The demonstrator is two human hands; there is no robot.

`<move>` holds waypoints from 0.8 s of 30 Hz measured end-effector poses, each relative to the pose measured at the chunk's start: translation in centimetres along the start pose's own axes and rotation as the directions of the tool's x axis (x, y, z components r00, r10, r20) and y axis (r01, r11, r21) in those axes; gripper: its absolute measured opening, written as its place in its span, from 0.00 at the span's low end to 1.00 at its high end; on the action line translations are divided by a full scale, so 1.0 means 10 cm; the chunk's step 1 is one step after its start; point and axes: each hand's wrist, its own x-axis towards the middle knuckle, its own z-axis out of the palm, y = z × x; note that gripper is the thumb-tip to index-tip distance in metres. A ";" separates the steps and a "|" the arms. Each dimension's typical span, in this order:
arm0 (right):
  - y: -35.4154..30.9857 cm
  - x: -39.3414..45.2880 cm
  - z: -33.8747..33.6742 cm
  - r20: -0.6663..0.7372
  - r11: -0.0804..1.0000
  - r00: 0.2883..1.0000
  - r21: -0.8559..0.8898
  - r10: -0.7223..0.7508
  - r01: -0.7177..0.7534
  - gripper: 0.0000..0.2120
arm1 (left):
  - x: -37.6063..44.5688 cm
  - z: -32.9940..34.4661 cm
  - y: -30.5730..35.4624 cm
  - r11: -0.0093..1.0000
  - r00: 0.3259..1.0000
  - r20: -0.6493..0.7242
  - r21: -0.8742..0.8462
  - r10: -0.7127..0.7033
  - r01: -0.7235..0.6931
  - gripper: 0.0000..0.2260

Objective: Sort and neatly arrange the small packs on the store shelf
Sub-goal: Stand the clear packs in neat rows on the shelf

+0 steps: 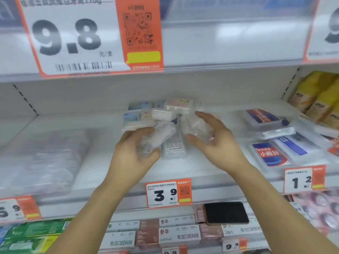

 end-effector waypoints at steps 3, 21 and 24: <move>-0.02 -0.01 -0.04 -0.040 0.987 0.994 0.133 0.098 -0.092 0.22 | 0.01 -0.12 0.05 0.970 0.985 -0.008 -0.172 -0.174 0.170 0.17; -0.08 -0.09 0.05 -0.403 0.912 0.828 -0.294 -0.389 0.286 0.21 | 0.01 -0.35 0.06 0.644 0.853 0.179 -0.584 -0.491 0.493 0.07; -0.27 -0.21 0.25 -0.273 0.877 0.834 -0.149 -0.480 0.456 0.15 | -0.01 -0.38 0.08 0.592 0.851 0.262 -0.625 -0.456 0.509 0.11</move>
